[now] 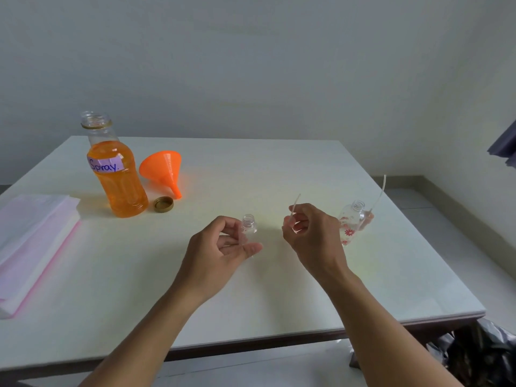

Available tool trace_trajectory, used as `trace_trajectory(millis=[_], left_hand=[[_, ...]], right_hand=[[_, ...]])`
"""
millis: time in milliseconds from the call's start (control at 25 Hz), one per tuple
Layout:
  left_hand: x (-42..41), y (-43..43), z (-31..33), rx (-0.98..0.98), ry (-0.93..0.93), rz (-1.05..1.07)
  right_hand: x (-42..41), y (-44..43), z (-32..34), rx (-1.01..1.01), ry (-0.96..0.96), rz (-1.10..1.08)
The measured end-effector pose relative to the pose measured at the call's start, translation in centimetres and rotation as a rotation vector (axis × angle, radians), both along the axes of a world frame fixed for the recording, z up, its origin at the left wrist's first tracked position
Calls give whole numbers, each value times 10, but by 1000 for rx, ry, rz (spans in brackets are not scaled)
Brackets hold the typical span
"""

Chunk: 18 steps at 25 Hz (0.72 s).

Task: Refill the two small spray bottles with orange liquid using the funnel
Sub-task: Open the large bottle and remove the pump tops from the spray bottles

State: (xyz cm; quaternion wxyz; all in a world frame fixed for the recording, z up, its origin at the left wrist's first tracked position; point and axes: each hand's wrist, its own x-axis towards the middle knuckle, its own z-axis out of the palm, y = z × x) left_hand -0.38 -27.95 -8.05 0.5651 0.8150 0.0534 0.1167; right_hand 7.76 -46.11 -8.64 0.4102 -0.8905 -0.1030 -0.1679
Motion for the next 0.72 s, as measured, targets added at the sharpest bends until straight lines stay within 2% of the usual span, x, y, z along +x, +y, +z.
trace_trajectory(millis=[400, 560, 720], left_hand=[[12, -17, -15, 91, -65, 34], [10, -11, -20, 112, -33, 49], [-14, 3, -21, 128, 14, 79]], right_hand=[[6, -2, -8, 47, 145, -39], [-7, -12, -3, -85, 286, -36], [-45, -24, 11, -96, 345, 14]])
